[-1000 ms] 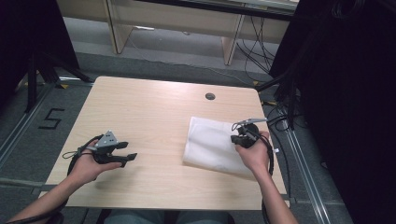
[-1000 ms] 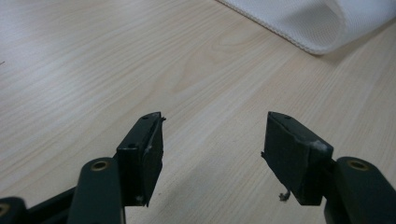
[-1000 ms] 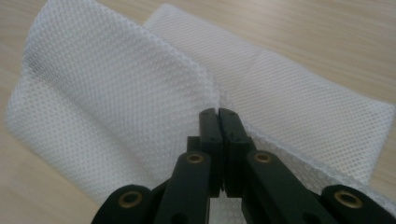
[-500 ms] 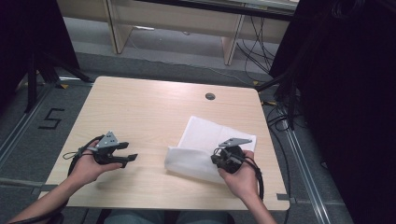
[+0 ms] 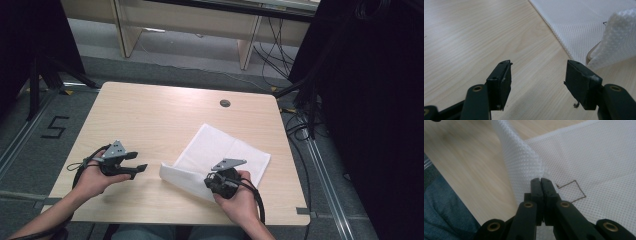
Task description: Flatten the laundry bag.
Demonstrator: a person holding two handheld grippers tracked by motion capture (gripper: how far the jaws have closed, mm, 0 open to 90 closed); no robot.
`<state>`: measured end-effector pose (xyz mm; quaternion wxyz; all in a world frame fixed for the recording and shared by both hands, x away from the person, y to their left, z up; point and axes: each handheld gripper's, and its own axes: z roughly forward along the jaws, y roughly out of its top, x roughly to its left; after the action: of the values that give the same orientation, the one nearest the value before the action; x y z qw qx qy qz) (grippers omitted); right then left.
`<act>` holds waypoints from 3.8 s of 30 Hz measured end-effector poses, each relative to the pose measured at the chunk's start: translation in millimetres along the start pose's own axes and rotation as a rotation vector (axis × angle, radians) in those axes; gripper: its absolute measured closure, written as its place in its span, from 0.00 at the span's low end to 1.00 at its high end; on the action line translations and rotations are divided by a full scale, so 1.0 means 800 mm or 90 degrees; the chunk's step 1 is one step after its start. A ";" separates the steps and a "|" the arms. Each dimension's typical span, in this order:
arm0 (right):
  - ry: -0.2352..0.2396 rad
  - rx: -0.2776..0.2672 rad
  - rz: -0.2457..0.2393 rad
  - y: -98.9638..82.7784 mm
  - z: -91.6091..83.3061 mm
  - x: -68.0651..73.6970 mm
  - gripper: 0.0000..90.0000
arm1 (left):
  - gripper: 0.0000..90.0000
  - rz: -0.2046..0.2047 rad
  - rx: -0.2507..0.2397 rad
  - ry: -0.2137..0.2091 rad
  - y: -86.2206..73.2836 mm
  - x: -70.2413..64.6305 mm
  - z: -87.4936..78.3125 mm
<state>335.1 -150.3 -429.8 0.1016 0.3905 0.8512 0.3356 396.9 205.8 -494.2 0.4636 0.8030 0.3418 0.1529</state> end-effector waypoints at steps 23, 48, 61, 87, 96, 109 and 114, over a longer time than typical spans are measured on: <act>0.099 0.041 -0.077 -0.006 0.043 0.054 1.00 | 0.44 -0.003 -0.046 0.004 0.008 -0.003 -0.007; 0.134 0.037 -0.110 -0.004 0.059 0.075 1.00 | 0.44 -0.003 -0.059 0.008 0.011 -0.002 -0.012; 0.170 0.033 -0.142 -0.006 0.072 0.091 1.00 | 0.44 0.004 -0.066 0.013 0.013 -0.004 -0.013; 0.232 0.043 -0.137 0.002 0.063 0.118 0.85 | 0.46 0.079 0.004 -0.036 0.009 -0.024 0.005; 0.198 -0.025 -0.105 0.026 0.027 0.089 0.80 | 0.49 0.071 0.035 -0.048 0.003 -0.023 0.010; 0.008 0.084 0.019 -0.019 0.017 -0.034 0.98 | 0.75 0.075 0.088 -0.041 -0.002 -0.025 0.013; -0.044 0.129 0.062 -0.039 0.008 -0.071 1.00 | 0.88 0.088 0.123 -0.047 -0.004 -0.030 0.018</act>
<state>357.9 -203.6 -460.2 0.0742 0.4508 0.8569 0.2386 386.3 181.2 -503.1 0.3848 0.8705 0.2818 0.1213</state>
